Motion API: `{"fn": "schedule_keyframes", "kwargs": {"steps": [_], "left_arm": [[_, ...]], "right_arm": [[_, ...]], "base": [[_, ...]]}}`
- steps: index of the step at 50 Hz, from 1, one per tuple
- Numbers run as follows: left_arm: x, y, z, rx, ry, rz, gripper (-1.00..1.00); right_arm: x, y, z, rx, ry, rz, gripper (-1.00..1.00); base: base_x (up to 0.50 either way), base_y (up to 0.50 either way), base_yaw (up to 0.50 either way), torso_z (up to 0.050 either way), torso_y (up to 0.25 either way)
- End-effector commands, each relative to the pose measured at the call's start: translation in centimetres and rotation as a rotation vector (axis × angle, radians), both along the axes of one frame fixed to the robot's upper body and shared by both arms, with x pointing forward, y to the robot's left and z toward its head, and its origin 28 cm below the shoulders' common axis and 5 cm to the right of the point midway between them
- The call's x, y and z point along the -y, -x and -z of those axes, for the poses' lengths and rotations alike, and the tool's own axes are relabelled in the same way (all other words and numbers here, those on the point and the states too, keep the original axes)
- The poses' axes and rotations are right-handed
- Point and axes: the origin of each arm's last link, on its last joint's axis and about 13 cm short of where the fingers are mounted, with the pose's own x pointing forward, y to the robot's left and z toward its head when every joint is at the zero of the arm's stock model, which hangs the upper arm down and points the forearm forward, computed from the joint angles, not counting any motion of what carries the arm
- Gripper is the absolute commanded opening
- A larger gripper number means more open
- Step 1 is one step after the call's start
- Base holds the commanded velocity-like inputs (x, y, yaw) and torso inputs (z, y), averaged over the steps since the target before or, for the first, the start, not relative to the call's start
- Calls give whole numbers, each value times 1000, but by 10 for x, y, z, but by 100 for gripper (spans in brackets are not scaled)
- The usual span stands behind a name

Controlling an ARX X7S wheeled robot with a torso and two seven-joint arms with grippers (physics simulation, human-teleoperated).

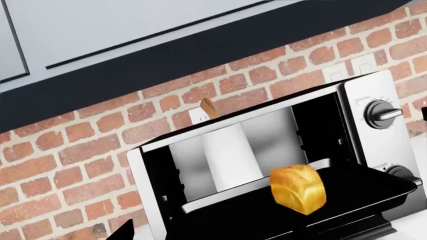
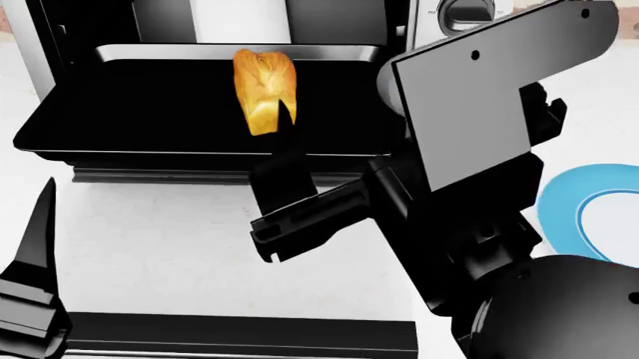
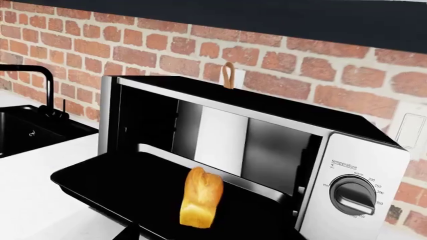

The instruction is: Pick the bread from the tray and place it on the plate on the counter.

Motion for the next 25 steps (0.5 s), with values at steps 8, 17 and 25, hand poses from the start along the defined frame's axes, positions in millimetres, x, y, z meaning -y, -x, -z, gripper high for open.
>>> {"fn": "schedule_keyframes", "kwargs": {"steps": [8,17,25], "left_arm": [[-2,1,2,0,2,-11,100],[-5,1,6,-5,12,-18,100],[-7,-1,9,-13,15,-20,100]], "right_arm": [[-4,-21,-14,-37,1,-21,100],[-11,-24,-20,-64,23,-57,100],[-14,-28,-23,-86,42,-71,100]], "base": [[0,0,0,0,0],[0,0,0,0,0],[0,0,0,0,0]]}}
